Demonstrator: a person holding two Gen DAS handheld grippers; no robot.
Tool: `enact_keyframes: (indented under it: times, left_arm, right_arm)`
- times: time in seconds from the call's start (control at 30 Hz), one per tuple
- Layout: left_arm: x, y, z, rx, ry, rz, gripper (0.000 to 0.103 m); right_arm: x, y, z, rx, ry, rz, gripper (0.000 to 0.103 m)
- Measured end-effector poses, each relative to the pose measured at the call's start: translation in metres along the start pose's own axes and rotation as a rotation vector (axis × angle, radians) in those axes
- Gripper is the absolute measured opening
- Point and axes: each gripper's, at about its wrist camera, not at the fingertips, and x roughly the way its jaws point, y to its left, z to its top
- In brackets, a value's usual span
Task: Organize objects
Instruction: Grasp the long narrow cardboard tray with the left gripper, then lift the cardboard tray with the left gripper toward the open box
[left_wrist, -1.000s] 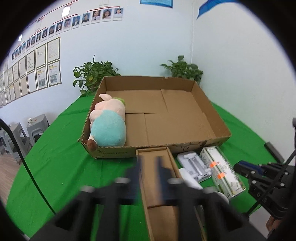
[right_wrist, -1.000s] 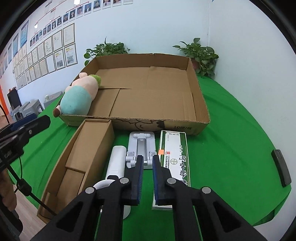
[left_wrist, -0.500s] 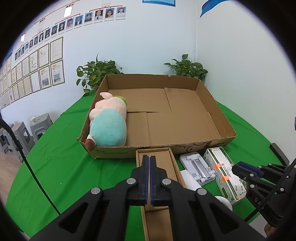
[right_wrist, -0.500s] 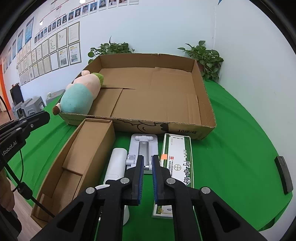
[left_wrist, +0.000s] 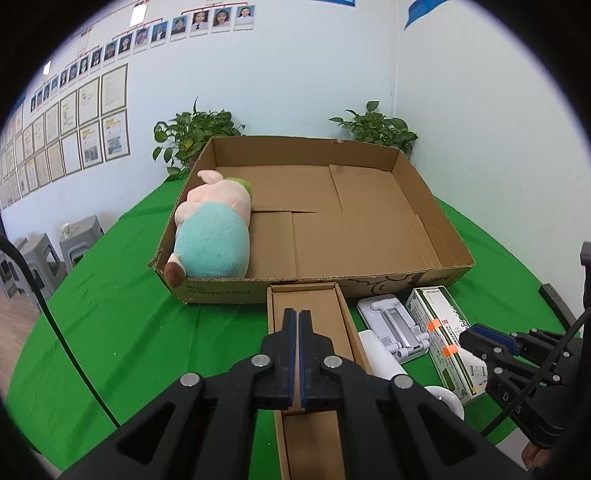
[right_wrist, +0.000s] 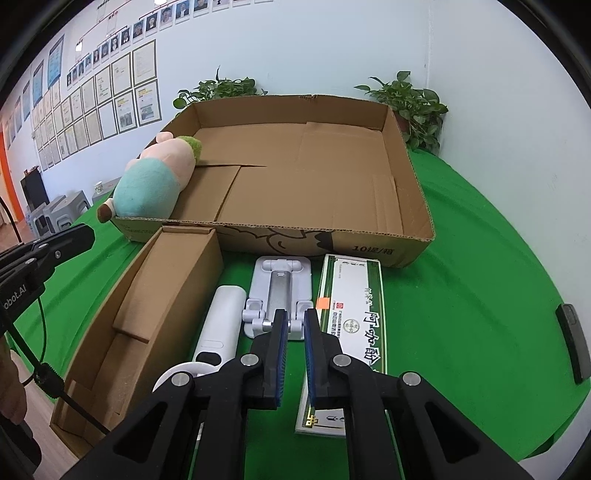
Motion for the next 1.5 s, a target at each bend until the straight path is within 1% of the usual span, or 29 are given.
enact_keyframes:
  times: [0.03,0.07,0.1,0.13,0.17,0.2,0.23,0.27,0.3,0.33,0.37,0.47,0.57,0.67,0.77,0.83,0.93,0.97,1.0,1.07,1.13,1.2,1.27,1.33,1.37,1.4,1.43,1.47,1.5]
  left_arm:
    - [0.001,0.003,-0.001,-0.008,0.008,0.005,0.027]
    - [0.001,0.005,-0.002,-0.018,0.013,0.013,0.068]
    - [-0.001,0.010,-0.004,-0.038,0.004,0.017,0.087]
    - [-0.004,0.014,-0.006,-0.060,-0.016,0.012,0.087]
    - [-0.006,0.017,-0.008,-0.078,-0.023,0.006,0.087]
    - [-0.006,0.019,-0.009,-0.078,-0.009,0.002,0.087]
    - [-0.005,0.020,-0.010,-0.070,0.006,0.003,0.087]
    - [-0.004,0.021,-0.011,-0.060,0.020,0.004,0.087]
    - [-0.003,0.021,-0.012,-0.054,0.032,0.000,0.087]
    - [-0.003,0.022,-0.014,-0.052,0.043,-0.011,0.087]
    - [-0.002,0.022,-0.015,-0.051,0.053,-0.021,0.087]
    - [0.000,0.024,-0.020,-0.045,0.086,-0.048,0.087]
    - [0.005,0.027,-0.027,-0.043,0.136,-0.059,0.087]
    - [0.010,0.030,-0.035,-0.048,0.185,-0.080,0.087]
    - [0.012,0.029,-0.041,-0.026,0.204,-0.087,0.087]
    - [0.012,0.029,-0.044,-0.019,0.211,-0.097,0.087]
    - [0.016,0.039,-0.050,-0.070,0.244,-0.141,0.087]
    - [0.016,0.041,-0.051,-0.082,0.249,-0.149,0.087]
    - [0.016,0.043,-0.052,-0.090,0.249,-0.156,0.084]
    - [0.015,0.041,-0.054,-0.082,0.250,-0.165,0.083]
    - [0.017,0.038,-0.057,-0.061,0.256,-0.176,0.077]
    - [0.020,0.035,-0.060,-0.044,0.277,-0.191,0.065]
    - [0.022,0.035,-0.062,-0.050,0.292,-0.203,0.059]
    - [0.024,0.036,-0.065,-0.065,0.312,-0.208,0.053]
    - [0.026,0.035,-0.067,-0.066,0.327,-0.207,0.045]
    - [0.027,0.034,-0.068,-0.061,0.336,-0.207,0.039]
    - [0.026,0.034,-0.069,-0.063,0.331,-0.219,0.036]
    - [0.025,0.034,-0.069,-0.066,0.330,-0.235,0.029]
    - [0.024,0.033,-0.069,-0.064,0.329,-0.236,0.027]
  right_arm:
    - [0.001,0.001,-0.001,0.002,0.003,0.000,0.021]
    - [0.002,0.001,-0.002,0.004,0.006,0.004,0.043]
    - [0.003,0.002,-0.003,0.007,0.010,0.014,0.056]
    - [0.004,0.002,-0.004,0.013,0.011,0.035,0.075]
    - [0.003,0.002,-0.006,0.015,0.004,0.050,0.078]
    - [0.003,0.003,-0.006,0.013,0.002,0.051,0.078]
    - [0.003,0.005,-0.007,0.009,0.006,0.050,0.082]
    - [0.005,0.005,-0.008,0.010,0.014,0.053,0.090]
    - [0.006,0.006,-0.009,0.014,0.020,0.059,0.094]
    - [0.007,0.006,-0.010,0.020,0.026,0.074,0.101]
    - [0.008,0.007,-0.011,0.026,0.032,0.100,0.103]
    - [0.006,0.012,-0.017,0.011,0.042,0.139,0.103]
    - [0.002,0.018,-0.024,-0.003,0.061,0.216,0.103]
    - [-0.002,0.026,-0.029,-0.017,0.070,0.254,0.103]
    - [-0.006,0.038,-0.032,-0.020,0.086,0.331,0.103]
    - [-0.010,0.045,-0.034,-0.033,0.089,0.361,0.103]
    - [-0.015,0.053,-0.038,-0.045,0.092,0.375,0.102]
    - [-0.016,0.054,-0.041,-0.041,0.096,0.394,0.101]
    - [-0.018,0.054,-0.042,-0.037,0.095,0.403,0.101]
    - [-0.024,0.055,-0.045,-0.038,0.076,0.392,0.101]
    - [-0.028,0.056,-0.048,-0.043,0.080,0.401,0.098]
    - [-0.028,0.057,-0.050,-0.047,0.096,0.406,0.093]
    - [-0.028,0.058,-0.052,-0.047,0.105,0.388,0.091]
    - [-0.029,0.059,-0.052,-0.042,0.109,0.377,0.083]
    - [-0.030,0.059,-0.052,-0.041,0.111,0.368,0.080]
    - [-0.030,0.060,-0.052,-0.041,0.118,0.357,0.074]
    - [-0.030,0.061,-0.052,-0.039,0.129,0.347,0.068]
    - [-0.030,0.061,-0.053,-0.037,0.139,0.338,0.064]
    - [-0.030,0.061,-0.054,-0.035,0.150,0.327,0.062]
